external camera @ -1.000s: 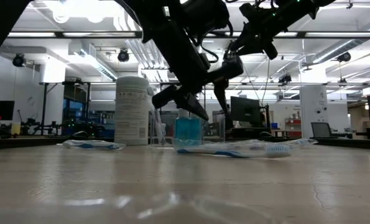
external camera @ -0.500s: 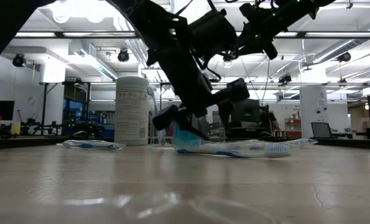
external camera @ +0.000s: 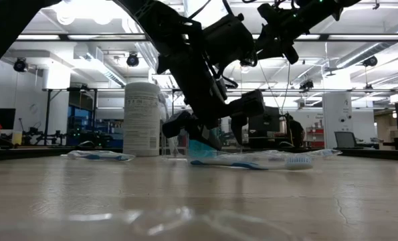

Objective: Pick & Place toothbrushing station
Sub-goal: Put the violet toothbrush into the left of the transparent organizer

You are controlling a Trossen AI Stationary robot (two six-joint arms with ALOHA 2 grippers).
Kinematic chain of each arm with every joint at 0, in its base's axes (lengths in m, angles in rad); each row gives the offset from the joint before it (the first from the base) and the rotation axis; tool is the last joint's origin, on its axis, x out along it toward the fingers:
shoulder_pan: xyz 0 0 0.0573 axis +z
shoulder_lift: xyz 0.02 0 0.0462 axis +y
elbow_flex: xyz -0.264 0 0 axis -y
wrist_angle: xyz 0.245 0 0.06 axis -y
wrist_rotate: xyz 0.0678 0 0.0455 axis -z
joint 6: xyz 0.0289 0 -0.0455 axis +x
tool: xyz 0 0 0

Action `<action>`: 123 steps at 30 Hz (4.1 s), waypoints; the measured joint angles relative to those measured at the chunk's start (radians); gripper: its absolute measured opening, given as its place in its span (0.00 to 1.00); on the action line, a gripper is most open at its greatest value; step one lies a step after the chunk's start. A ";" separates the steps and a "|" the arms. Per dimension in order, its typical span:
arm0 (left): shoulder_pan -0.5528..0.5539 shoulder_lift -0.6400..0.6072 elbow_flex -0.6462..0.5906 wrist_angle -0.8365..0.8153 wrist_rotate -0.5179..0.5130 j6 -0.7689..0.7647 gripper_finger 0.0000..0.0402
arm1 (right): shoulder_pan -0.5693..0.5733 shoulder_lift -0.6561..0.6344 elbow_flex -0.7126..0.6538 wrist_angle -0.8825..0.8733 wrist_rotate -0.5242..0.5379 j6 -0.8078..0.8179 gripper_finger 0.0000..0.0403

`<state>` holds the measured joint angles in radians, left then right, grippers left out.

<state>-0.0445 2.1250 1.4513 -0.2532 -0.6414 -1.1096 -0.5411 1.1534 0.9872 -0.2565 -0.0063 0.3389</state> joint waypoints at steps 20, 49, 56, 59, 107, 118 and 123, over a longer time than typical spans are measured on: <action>0.019 0.032 0.006 0.010 0.161 0.042 0.42 | 0.000 0.000 0.000 0.000 0.000 0.000 0.32; 0.015 -0.009 0.006 -0.139 0.245 0.061 0.01 | 0.000 0.000 0.000 -0.001 0.000 0.000 0.32; 0.012 -0.041 0.005 -0.232 0.319 0.161 0.01 | 0.000 0.000 0.000 0.000 0.000 0.000 0.32; 0.011 -0.054 0.005 -0.300 0.367 0.213 0.01 | 0.000 0.000 0.000 0.000 0.000 0.000 0.32; -0.095 -0.527 -0.431 -0.600 0.486 0.213 0.00 | 0.000 0.000 0.000 0.000 0.000 0.000 0.32; -0.121 -0.647 -0.592 -0.394 0.496 0.152 0.02 | 0.000 0.000 0.000 0.000 0.000 0.000 0.32; -0.125 -0.660 -0.596 -0.401 0.496 0.164 0.06 | 0.000 0.000 0.000 0.000 0.000 0.000 0.32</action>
<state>-0.1692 1.4651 0.8558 -0.6540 -0.1455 -0.9452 -0.5408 1.1534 0.9871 -0.2569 -0.0063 0.3389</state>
